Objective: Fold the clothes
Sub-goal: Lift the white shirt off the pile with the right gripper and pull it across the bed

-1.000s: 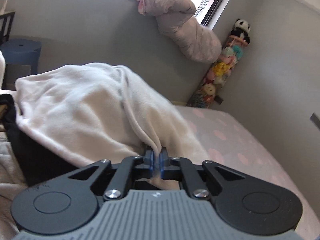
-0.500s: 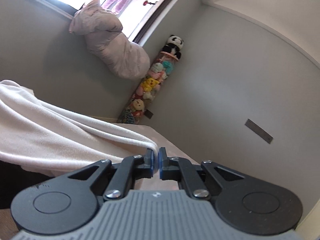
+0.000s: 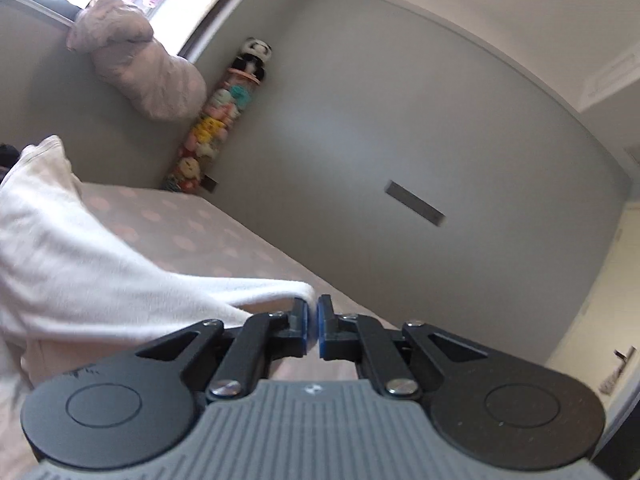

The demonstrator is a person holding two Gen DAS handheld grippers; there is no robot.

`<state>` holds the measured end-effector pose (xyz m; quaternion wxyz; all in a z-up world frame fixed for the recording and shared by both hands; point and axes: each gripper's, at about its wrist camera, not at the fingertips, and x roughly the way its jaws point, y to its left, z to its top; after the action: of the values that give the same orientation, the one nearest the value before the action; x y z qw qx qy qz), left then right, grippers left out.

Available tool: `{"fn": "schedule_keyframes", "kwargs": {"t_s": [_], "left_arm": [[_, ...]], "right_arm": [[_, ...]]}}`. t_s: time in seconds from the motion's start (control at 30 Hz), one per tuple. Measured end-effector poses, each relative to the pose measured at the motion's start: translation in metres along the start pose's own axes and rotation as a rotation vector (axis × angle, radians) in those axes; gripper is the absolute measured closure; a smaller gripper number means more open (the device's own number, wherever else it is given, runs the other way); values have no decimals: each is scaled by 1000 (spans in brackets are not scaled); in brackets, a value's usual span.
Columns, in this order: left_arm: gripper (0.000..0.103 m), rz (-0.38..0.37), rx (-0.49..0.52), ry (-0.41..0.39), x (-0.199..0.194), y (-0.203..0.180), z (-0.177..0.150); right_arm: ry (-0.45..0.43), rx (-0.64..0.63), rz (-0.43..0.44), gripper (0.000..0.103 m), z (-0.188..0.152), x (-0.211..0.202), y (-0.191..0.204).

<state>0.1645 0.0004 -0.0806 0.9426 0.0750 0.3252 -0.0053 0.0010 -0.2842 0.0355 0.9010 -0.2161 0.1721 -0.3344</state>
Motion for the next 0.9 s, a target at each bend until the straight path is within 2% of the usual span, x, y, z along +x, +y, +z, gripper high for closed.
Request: {"fn": "schedule_keyframes", "kwargs": {"t_s": [0.1, 0.17, 0.3, 0.37, 0.43, 0.53, 0.6, 0.63, 0.73, 0.77, 0.9], "left_arm": [[31, -45, 46, -8, -13, -20, -3], [31, -100, 82, -14, -26, -35, -6], [30, -218, 170, 4, -50, -69, -22], [29, -278, 226, 27, -57, -88, -30], [30, -323, 277, 38, -64, -104, -35], [29, -379, 365, 29, -73, -128, -43], [29, -412, 431, 23, -78, -143, -48], [29, -424, 468, 17, -81, -152, -51], [29, -447, 579, -6, -86, -177, -62], [29, -451, 621, -16, -86, -185, -66], [29, -456, 813, -72, -84, -217, -85]], "right_arm": [[162, 53, -67, 98, -52, -9, -49], [268, 88, -94, 98, -87, -14, -75], [392, 169, -82, 96, -137, -29, -102], [447, 188, -27, 94, -152, -30, -102], [471, 213, 15, 87, -154, -29, -96], [470, 247, 47, 79, -157, -33, -91], [463, 257, 62, 68, -161, -37, -92], [459, 258, 68, 67, -162, -39, -93], [471, 281, 105, 57, -167, -43, -100], [487, 300, 133, 51, -170, -43, -102], [569, 393, 194, 40, -188, -32, -108]]}}
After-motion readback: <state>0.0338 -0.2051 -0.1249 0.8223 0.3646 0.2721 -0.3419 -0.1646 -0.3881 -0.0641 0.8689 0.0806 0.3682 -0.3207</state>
